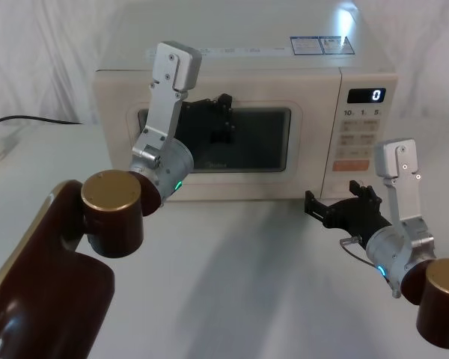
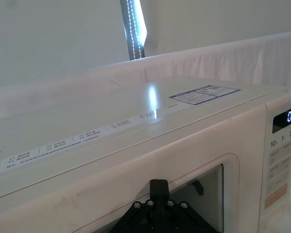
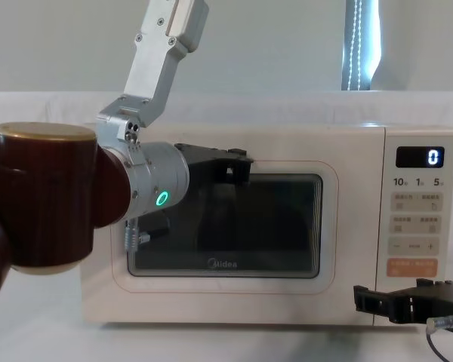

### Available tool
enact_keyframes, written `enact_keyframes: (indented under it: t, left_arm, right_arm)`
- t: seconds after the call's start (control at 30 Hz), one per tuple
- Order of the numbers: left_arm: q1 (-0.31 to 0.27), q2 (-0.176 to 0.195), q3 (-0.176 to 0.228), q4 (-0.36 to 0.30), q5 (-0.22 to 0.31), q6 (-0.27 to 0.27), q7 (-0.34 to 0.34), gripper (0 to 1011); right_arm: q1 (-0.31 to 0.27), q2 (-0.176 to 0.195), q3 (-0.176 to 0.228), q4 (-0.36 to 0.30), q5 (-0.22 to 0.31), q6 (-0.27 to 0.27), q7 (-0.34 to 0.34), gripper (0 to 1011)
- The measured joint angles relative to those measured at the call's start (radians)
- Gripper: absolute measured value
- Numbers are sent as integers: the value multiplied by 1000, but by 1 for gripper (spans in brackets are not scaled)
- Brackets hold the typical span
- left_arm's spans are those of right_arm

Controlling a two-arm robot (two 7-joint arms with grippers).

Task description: Press the button to open the microwave door with one hand; close the microwave door with the other hand.

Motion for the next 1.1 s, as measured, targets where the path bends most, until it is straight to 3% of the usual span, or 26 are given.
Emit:
enact_keyframes:
  t: [0.27, 0.67, 0.83, 1.1]
  left_arm:
    - [19, -1, -13, -44, -21, 36, -3, 0]
    - [124, 40, -32, -213, -48, 90, 5, 0]
    - [179, 61, -51, -265, -51, 88, 23, 0]
    - [298, 93, -110, -323, -47, 33, 68, 0]
  right_arm:
    - [0, 0, 0, 0, 0, 0, 0, 1002]
    - [0, 0, 0, 0, 0, 0, 0, 1002]
    - [0, 0, 0, 0, 0, 0, 0, 1002]
    - [0, 0, 0, 0, 0, 0, 0, 1002]
